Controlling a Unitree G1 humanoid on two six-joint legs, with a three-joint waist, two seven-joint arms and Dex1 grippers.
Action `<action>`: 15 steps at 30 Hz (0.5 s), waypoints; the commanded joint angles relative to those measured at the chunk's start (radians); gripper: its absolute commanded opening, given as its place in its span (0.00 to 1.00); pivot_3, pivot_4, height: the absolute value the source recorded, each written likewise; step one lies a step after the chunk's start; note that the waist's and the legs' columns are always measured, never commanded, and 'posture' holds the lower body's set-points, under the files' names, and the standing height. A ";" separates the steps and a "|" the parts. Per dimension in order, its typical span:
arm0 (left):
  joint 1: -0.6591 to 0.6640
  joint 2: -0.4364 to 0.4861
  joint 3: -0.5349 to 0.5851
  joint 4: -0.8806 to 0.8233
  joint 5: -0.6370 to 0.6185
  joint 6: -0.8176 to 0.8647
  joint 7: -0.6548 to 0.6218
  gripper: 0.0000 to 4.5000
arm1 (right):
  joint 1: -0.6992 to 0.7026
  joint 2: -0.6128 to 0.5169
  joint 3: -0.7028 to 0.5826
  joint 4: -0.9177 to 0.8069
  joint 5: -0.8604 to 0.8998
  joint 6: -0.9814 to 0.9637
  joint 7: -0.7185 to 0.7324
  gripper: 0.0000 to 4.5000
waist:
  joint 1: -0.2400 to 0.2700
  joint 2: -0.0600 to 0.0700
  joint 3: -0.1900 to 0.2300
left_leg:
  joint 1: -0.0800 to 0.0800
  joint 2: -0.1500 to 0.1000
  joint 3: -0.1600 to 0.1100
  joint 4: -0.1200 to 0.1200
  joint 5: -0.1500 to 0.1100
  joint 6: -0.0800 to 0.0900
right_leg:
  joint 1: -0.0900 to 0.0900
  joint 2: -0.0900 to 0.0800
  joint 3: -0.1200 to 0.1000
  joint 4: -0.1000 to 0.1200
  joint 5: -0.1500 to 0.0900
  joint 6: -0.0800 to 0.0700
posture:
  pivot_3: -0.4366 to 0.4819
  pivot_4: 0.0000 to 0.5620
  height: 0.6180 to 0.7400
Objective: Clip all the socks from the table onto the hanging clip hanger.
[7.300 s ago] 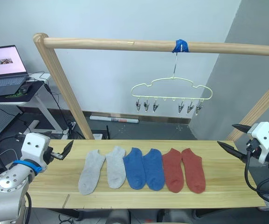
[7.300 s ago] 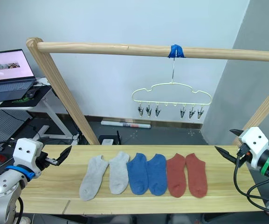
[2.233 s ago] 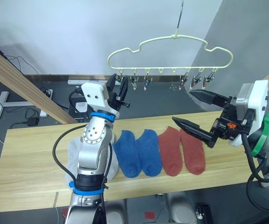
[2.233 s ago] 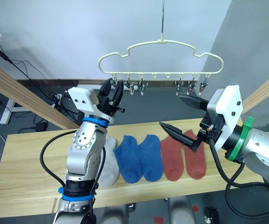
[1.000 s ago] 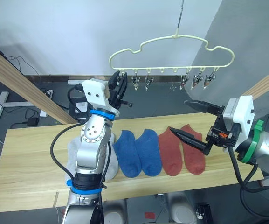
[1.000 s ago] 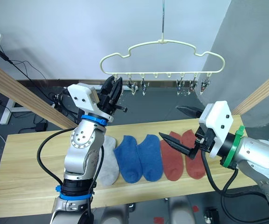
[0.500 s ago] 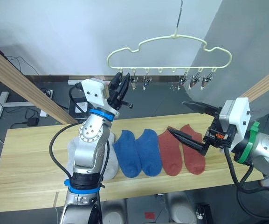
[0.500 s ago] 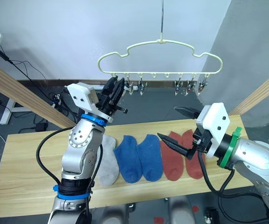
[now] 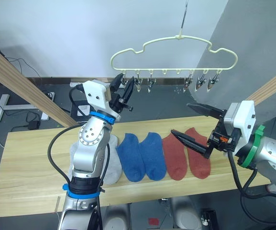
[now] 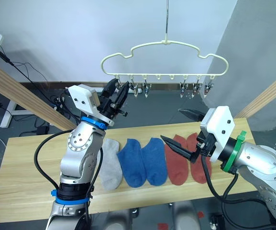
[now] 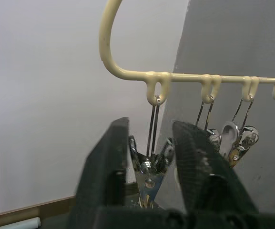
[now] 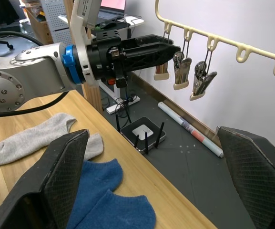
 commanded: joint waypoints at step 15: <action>-0.016 0.059 -0.011 -0.131 0.036 0.172 0.033 0.62 | -0.002 0.008 -0.006 -0.041 -0.001 -0.016 -0.001 1.00 | 0.000 0.000 0.000 | 0.000 0.000 0.000 0.002 0.000 0.000 | 0.000 0.000 0.001 0.000 0.001 0.002 | 0.30 0.70 1.00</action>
